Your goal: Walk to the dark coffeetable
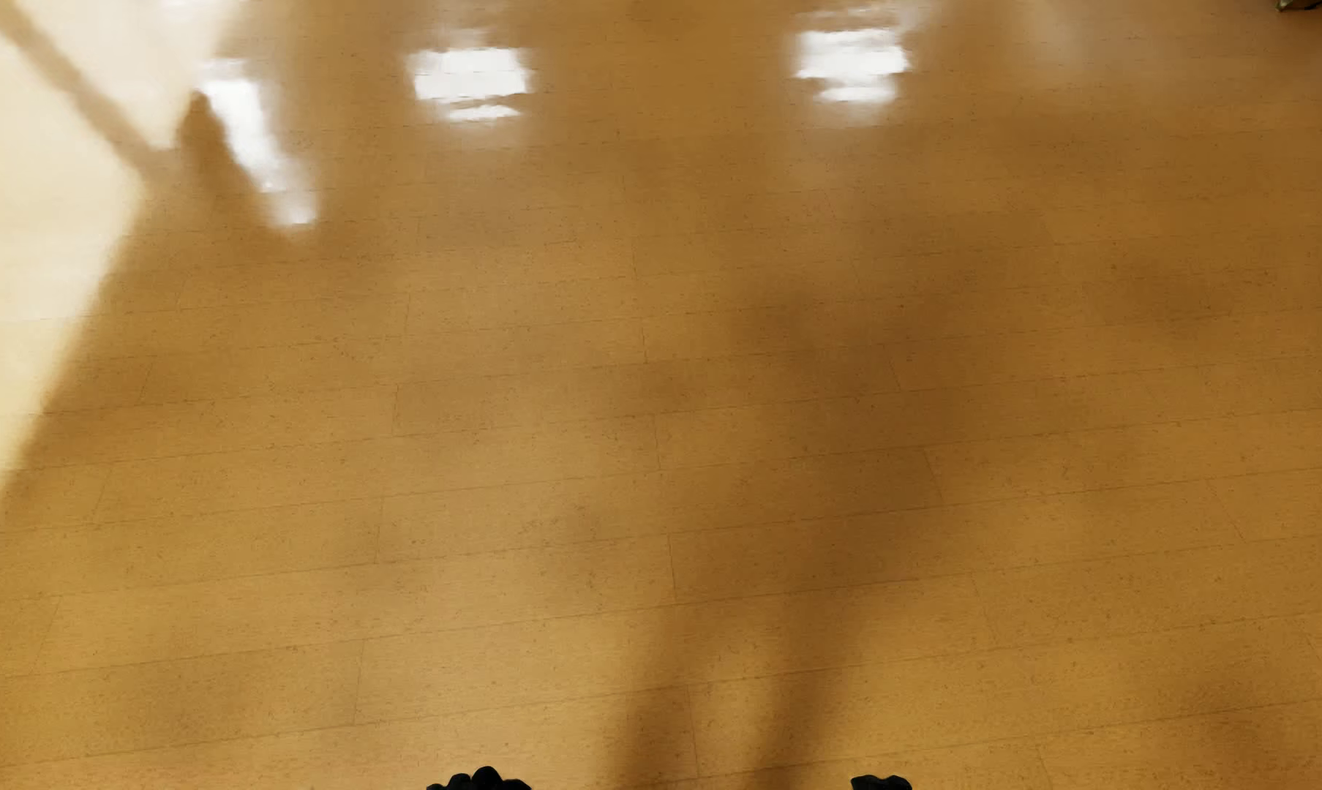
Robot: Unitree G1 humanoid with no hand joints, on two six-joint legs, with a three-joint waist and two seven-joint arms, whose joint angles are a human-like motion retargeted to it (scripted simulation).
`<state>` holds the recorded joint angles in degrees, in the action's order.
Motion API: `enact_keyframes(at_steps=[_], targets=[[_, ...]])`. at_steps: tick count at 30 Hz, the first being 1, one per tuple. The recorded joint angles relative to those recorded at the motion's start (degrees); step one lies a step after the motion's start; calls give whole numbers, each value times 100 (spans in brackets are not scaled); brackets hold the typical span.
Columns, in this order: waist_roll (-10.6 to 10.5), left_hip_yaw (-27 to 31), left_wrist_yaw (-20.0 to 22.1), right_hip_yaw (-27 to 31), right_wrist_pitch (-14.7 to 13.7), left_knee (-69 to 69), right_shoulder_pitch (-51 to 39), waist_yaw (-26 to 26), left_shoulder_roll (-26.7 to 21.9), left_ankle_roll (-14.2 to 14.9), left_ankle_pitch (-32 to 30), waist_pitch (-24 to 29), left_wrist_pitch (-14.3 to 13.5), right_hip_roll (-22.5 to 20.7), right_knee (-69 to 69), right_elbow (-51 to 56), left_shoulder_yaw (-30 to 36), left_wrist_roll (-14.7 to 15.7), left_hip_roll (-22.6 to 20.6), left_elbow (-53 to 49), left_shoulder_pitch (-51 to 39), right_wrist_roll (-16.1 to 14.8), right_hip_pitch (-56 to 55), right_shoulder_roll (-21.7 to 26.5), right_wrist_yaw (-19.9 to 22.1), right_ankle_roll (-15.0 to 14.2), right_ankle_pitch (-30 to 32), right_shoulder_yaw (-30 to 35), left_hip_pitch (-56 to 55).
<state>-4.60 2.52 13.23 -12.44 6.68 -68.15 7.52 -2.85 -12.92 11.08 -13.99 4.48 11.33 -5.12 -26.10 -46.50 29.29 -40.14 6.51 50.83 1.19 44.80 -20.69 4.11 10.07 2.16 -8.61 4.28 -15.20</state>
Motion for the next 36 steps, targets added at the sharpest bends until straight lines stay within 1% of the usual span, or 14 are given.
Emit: enact_keyframes(at_steps=[3,7,10,11,14,16,18,20,21,23,27,30,34,36], targets=[[-125,257,217,1,-234,-413,-179,95,-224,-265,768,36,-169,-226,25,104,-507,157,-222,-539,549,63,716,-38,256,74,-460,-171,-1046],[-124,75,372,153,-504,2038,-271,363,-6,-687,1932,-13,-141,-346,264,650,-1622,329,-297,-1101,1131,58,1607,62,281,104,-841,61,-1892],[-82,-431,446,323,-535,5070,-392,564,194,-864,1535,-130,-162,-418,846,772,-1973,22,-272,-1112,1301,241,2321,212,471,56,-824,409,-1890],[-59,-408,406,402,-482,5718,-431,624,198,-655,1539,-174,-218,-453,952,722,-1993,-129,-328,-1057,1344,257,2539,235,505,36,-812,525,-1880],[50,-78,227,694,-217,5320,-429,802,215,-1116,859,-306,-415,-376,960,342,-1986,-551,-621,-785,1452,197,3164,270,335,-88,-702,639,-1940],[225,-196,127,761,103,4668,-229,870,320,-1207,547,-359,-408,-129,506,52,-2083,-750,-791,-485,1420,140,3366,274,161,-258,-69,462,-1831],[434,-359,149,823,325,4430,116,904,525,-1319,923,-332,-347,239,-836,-71,-2378,-808,-1044,-76,1166,114,2928,298,33,-820,1091,313,-1548],[617,-565,300,752,115,4496,302,903,684,-1386,1256,-263,-480,822,-2763,1,-2504,-828,-1245,48,1049,286,1928,569,-452,-1554,2459,708,-1129],[708,-654,300,678,-78,4528,371,870,739,-1416,1411,-222,-582,1175,-3561,168,-2451,-873,-1358,56,924,401,1392,795,-716,-1636,2738,933,-930],[860,-711,224,746,-197,4574,563,742,792,-1476,1731,-140,-779,1560,-4463,639,-2183,-1063,-1601,65,544,405,372,1000,-836,-1457,1923,960,-505],[983,-504,131,863,46,4378,1088,446,854,-1554,2497,-63,-923,1728,-3368,1493,-1665,-1271,-1876,14,-358,-299,-1033,601,-28,-969,115,-151,260],[955,-291,158,608,143,4612,1035,261,837,-1556,2849,-100,-1055,1655,-810,1420,-1350,-1184,-1830,-205,-816,-277,-1357,509,-84,-763,129,-130,915],[890,-34,200,787,107,4921,994,69,916,-1533,3106,-199,-1105,1356,1516,1065,-872,-1058,-1777,-283,-1121,181,-1346,581,-327,-1433,348,47,1851],[835,34,158,936,158,4762,1032,13,916,-1462,3060,-245,-1017,1187,884,863,-753,-1071,-1658,-250,-1062,84,-1402,385,-124,-876,1025,-182,2232]])
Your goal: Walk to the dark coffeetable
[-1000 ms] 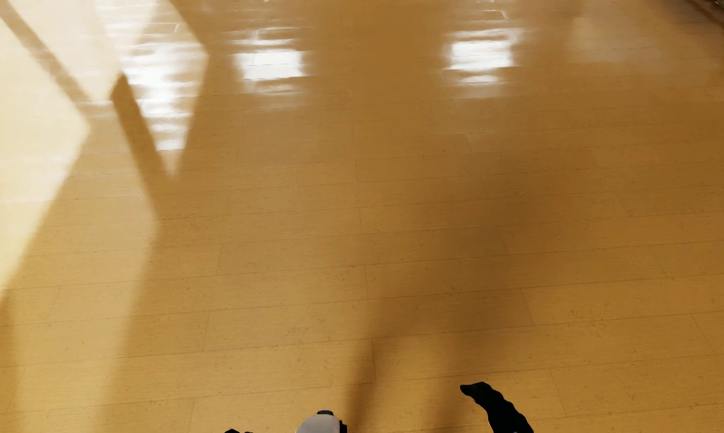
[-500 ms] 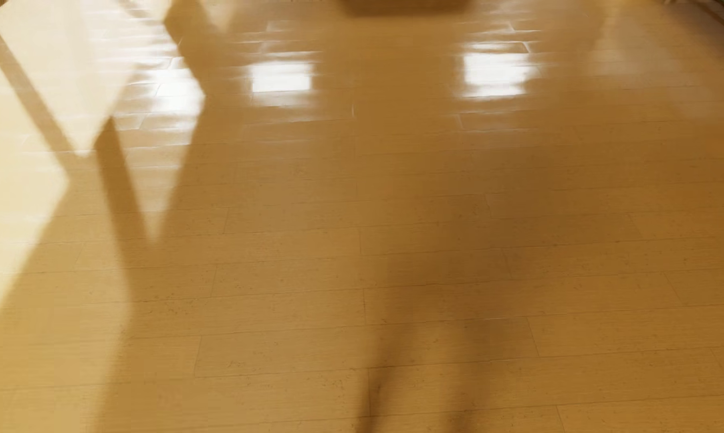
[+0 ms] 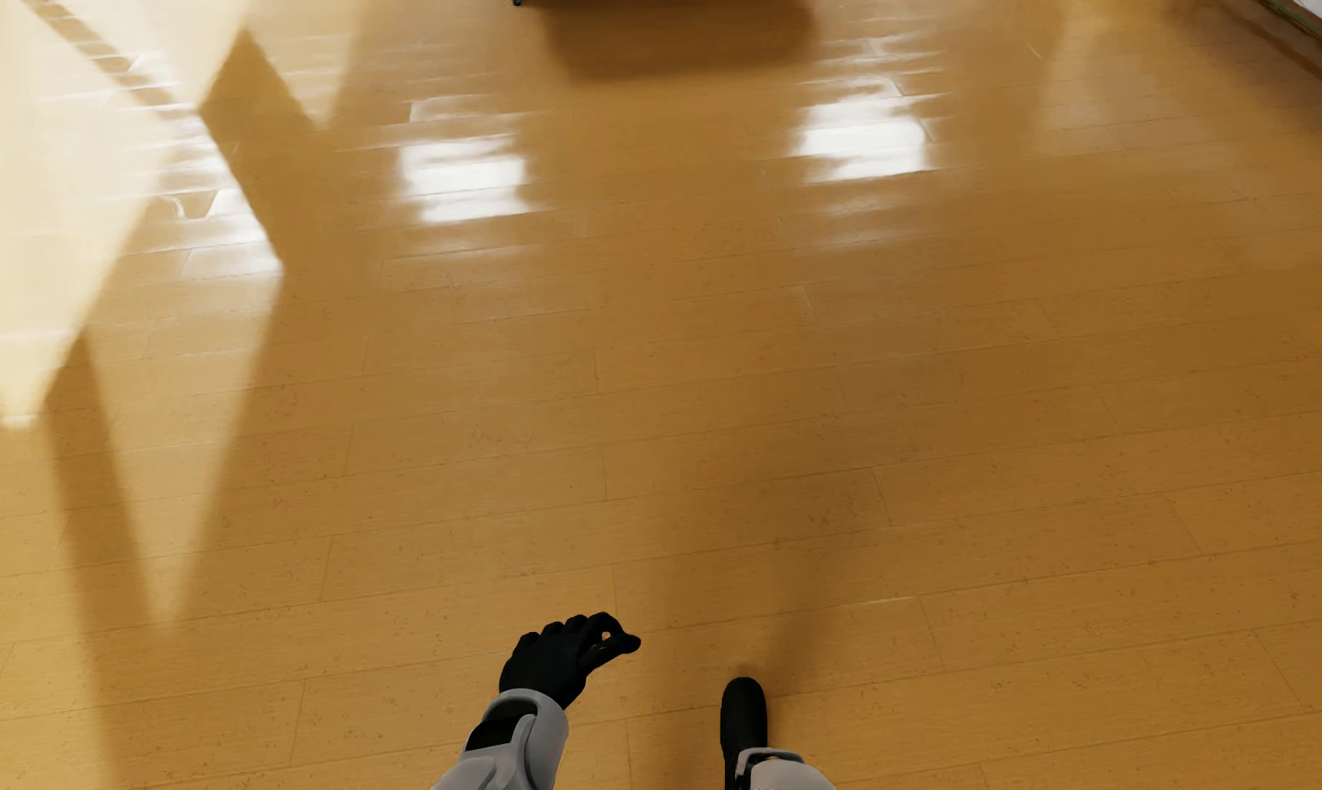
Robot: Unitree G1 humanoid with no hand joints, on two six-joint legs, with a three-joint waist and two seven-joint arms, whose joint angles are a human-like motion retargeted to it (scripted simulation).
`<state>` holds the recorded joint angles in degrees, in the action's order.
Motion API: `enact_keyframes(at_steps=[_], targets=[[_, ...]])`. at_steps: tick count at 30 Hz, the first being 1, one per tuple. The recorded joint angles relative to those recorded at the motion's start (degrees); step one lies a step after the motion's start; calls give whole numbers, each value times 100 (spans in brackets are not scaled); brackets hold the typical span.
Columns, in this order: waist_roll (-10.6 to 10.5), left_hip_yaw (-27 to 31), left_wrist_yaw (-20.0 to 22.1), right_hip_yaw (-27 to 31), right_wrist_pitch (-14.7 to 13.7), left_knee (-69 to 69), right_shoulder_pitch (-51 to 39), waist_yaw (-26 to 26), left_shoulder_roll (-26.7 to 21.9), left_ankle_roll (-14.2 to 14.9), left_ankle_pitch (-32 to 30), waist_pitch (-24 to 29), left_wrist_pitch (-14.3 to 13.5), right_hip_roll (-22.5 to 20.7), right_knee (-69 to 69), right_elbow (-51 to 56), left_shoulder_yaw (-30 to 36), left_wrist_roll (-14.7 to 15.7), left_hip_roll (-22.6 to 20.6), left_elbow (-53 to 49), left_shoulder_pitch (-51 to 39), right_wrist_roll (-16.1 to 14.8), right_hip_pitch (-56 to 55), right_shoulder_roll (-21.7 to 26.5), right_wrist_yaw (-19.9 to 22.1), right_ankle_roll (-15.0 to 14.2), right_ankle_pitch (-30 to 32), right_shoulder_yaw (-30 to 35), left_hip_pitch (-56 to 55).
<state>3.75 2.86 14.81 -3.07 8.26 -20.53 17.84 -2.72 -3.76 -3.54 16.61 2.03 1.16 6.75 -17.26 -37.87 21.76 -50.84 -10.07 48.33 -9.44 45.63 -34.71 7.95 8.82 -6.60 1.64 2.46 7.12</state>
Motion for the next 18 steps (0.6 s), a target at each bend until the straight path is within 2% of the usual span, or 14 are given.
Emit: enact_keyframes(at_steps=[1,2,3,4,5,7,8,9,10,12,13,15,16,18], targets=[[-48,-5,-7,-69,62,-209,-6,-19,-2,71,-206,-30,91,-52,-429,-148,-12,8,90,34,109,-22,-17,-84,39,185,290,-94,120],[-118,-36,-10,-153,133,-528,-31,-32,-11,133,-533,-59,218,-124,-862,-310,-65,27,204,93,264,0,-2,-154,48,359,315,-161,171],[-207,-60,-37,-240,179,-1016,-71,-40,-39,189,-1001,-80,363,-254,-1149,-461,-125,51,354,181,432,32,77,-234,64,547,61,-212,101],[-309,-74,-105,-358,178,-1735,-118,-46,-97,444,-1585,-87,491,-399,-1284,-576,-129,51,550,293,568,49,238,-318,103,671,-199,-254,-136],[-415,-94,-219,-509,133,-2637,-176,-53,-199,825,-2294,-82,565,-537,-1310,-653,-39,-8,790,402,657,56,449,-389,148,745,-425,-276,-532],[-630,-47,-461,-797,8,-4316,-360,-46,-497,1232,-3262,-48,531,-810,-1273,-718,202,-148,1207,427,820,80,885,-459,207,818,-812,-249,-1538],[-718,28,-502,-874,-39,-4852,-489,-25,-626,1180,-3033,-22,484,-942,-1229,-724,183,-83,1233,311,968,97,1119,-460,225,863,-980,-211,-2021],[-784,62,-487,-908,-69,-5180,-635,5,-728,1175,-2738,7,465,-1067,-1190,-715,62,73,1256,149,1154,112,1358,-454,235,902,-1145,-149,-2477],[-833,83,-446,-909,-171,-5275,-805,49,-838,1051,-2416,34,462,-1183,-1145,-799,-117,248,1266,-86,1416,152,1607,-440,279,935,-1309,-108,-2896],[-889,182,-310,-850,-301,-4778,-1133,167,-872,740,-1553,69,595,-1370,-1004,-778,-451,519,1164,-410,1813,218,2129,-418,274,977,-1601,38,-3594],[-899,243,-244,-798,-379,-4214,-1258,232,-859,732,-1299,81,664,-1442,-909,-713,-603,624,1115,-469,1936,220,2387,-379,265,988,-1724,131,-3855],[-899,218,-154,-664,-462,-2553,-1531,370,-815,507,-1120,85,759,-1544,-666,-584,-856,720,1138,-506,2139,222,2886,-299,239,1007,-1918,339,-4141],[-897,88,-127,-589,-478,-1550,-1649,437,-786,411,-1256,75,786,-1585,-506,-533,-928,708,1196,-483,2214,216,3140,-264,224,1012,-1982,440,-4179],[-875,-139,-96,-434,-499,473,-1818,556,-741,549,-1588,40,766,-1632,-142,-476,-959,606,1224,-381,2328,175,3676,-217,175,997,-2015,619,-4038]])
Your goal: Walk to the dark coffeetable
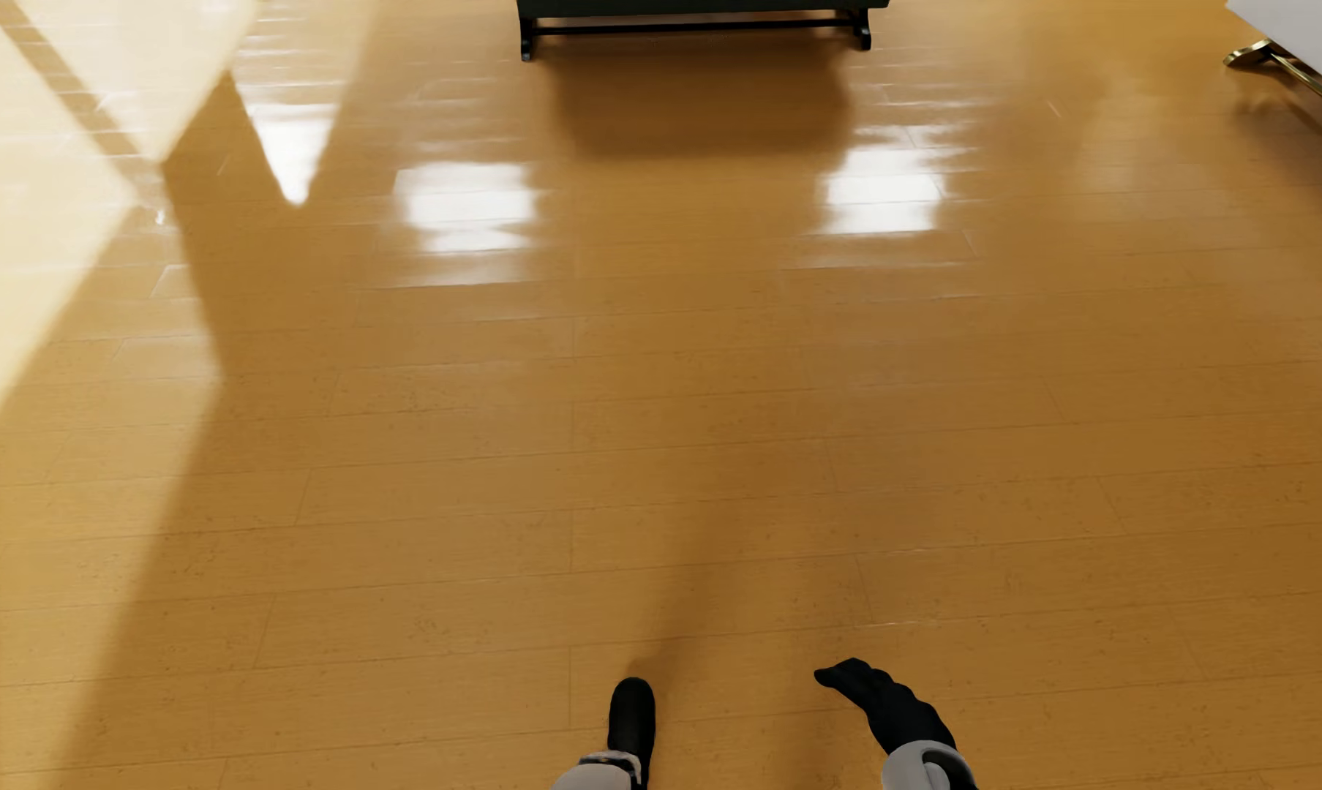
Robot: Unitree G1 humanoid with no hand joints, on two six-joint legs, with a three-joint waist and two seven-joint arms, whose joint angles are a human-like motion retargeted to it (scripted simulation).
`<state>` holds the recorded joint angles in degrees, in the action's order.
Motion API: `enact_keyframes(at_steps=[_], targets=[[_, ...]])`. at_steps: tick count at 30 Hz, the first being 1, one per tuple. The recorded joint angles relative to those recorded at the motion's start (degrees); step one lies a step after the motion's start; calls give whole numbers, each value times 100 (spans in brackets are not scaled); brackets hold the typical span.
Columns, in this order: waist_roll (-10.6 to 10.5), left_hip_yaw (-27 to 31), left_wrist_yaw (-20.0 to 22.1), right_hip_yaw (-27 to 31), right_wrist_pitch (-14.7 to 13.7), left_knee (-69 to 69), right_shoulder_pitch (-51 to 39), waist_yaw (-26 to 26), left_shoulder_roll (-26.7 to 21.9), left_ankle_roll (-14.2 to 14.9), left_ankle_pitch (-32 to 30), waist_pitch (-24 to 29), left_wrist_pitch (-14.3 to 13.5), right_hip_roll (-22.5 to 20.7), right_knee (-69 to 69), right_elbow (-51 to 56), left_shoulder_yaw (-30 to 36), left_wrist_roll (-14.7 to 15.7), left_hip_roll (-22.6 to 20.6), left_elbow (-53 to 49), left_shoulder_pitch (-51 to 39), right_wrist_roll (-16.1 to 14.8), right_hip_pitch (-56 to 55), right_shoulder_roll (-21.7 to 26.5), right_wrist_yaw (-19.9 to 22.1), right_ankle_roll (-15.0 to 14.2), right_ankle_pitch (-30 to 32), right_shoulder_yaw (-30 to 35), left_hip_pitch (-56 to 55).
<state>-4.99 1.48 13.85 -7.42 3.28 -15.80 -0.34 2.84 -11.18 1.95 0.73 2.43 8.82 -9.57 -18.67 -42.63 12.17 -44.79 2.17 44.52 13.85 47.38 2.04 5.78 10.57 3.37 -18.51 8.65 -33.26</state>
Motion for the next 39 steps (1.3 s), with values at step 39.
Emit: enact_keyframes(at_steps=[39], targets=[[-19,318,90,-441,221,-4543,446,-307,-143,355,431,-49,-317,213,-727,-407,-237,181,-36,-177,-684,356,-1053,-155,-407,-7,289,-441,192]])
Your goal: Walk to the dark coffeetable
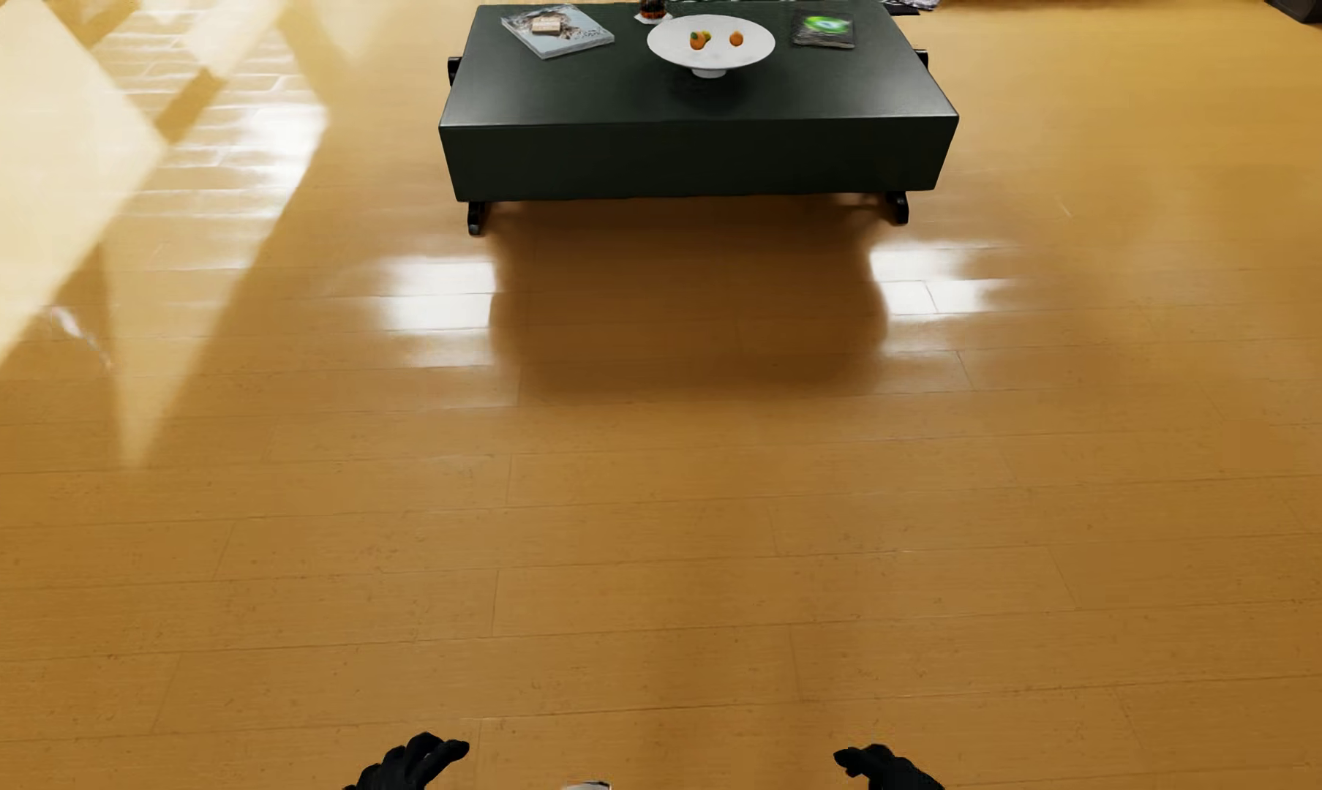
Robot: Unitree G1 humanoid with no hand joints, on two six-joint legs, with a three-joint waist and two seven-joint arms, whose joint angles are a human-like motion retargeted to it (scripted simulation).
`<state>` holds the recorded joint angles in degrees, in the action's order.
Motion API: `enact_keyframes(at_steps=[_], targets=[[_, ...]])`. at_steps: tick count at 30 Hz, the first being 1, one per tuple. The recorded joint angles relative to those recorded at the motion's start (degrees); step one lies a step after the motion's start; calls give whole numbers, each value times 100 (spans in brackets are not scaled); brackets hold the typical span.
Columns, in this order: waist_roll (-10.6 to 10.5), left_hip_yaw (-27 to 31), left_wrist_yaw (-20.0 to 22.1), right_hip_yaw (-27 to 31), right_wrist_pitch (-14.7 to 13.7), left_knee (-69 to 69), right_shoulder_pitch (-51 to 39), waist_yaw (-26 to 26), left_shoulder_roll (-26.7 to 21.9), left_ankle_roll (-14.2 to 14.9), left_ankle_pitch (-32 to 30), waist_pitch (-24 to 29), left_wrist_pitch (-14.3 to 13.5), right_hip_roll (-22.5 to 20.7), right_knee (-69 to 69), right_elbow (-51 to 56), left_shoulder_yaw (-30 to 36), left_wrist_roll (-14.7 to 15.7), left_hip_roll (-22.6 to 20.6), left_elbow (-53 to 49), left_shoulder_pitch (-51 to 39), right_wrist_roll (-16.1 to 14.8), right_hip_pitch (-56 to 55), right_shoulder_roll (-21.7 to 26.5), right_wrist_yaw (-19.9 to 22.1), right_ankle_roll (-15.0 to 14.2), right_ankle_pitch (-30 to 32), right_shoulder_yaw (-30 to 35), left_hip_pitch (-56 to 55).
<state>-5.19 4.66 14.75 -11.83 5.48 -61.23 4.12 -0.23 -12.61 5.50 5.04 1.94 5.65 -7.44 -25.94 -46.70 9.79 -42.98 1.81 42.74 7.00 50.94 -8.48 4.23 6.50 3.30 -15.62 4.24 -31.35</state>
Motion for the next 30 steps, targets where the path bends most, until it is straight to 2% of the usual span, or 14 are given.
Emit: enact_keyframes(at_steps=[2,5,7,9,10,12,15,16,18,20,22,24,28,30], targets=[[-19,-116,109,153,-117,1723,-168,158,101,-242,73,0,42,-101,233,222,-124,82,62,-300,163,-66,462,81,78,4,-161,92,-225],[-18,-431,247,419,-158,4634,-347,344,182,-210,-374,-35,19,-207,676,431,-5,-171,90,-323,351,-223,1165,170,163,-21,-200,252,-25],[9,-500,363,616,-146,4984,-368,428,283,-173,-418,-62,20,-235,633,458,-27,-327,20,-135,481,-264,1550,175,318,-66,-267,345,31],[93,-430,443,797,-77,4422,-227,500,478,-651,-1121,-108,52,-115,401,425,-135,-388,-131,165,627,-297,1864,172,411,-153,-45,358,57],[172,-513,459,850,-7,4162,-74,516,586,-714,-1278,-136,76,4,173,390,-177,-411,-188,358,687,-385,1975,146,427,-217,244,260,190],[377,-693,419,952,133,3835,264,523,736,-828,-1036,-163,85,333,-908,225,-157,-506,-402,788,707,-592,1746,118,328,-806,1325,111,444],[658,-1025,356,851,-178,3700,520,527,824,-974,-463,-119,-67,1142,-3518,228,53,-806,-725,1187,437,-148,387,711,-258,-1729,3268,846,951],[743,-1078,361,848,-236,3662,616,501,836,-996,-282,-86,-116,1370,-4112,376,138,-879,-844,1228,281,-112,-117,852,-311,-1740,3288,913,1111],[868,-1069,368,827,-88,3580,918,419,815,-1046,71,-20,-223,1640,-4609,680,305,-1014,-1071,1286,-91,-494,-988,866,-145,-1443,2205,519,1456],[933,-923,383,749,236,3554,1138,299,880,-1086,393,24,-320,1831,-4054,874,293,-973,-1249,1226,-493,-883,-1586,652,156,-1162,1309,47,1854],[953,-711,428,571,381,3577,1267,180,907,-1110,652,41,-459,1940,-2728,983,335,-883,-1349,1001,-842,-974,-1961,533,236,-891,794,-135,2222],[954,-526,467,307,387,3744,1253,95,890,-1116,817,27,-611,1946,-1041,875,471,-814,-1404,720,-1086,-829,-2111,529,65,-767,883,-19,2606],[916,-223,505,302,344,4056,1229,31,940,-1090,1040,-40,-720,1643,1451,767,735,-629,-1437,408,-1313,-525,-2060,471,-176,-1514,1103,-25,3377],[884,-113,520,273,353,4025,1221,-3,948,-1043,1025,-90,-652,1564,1144,742,808,-587,-1351,457,-1260,-528,-2022,343,-141,-1019,1615,-134,3733]])
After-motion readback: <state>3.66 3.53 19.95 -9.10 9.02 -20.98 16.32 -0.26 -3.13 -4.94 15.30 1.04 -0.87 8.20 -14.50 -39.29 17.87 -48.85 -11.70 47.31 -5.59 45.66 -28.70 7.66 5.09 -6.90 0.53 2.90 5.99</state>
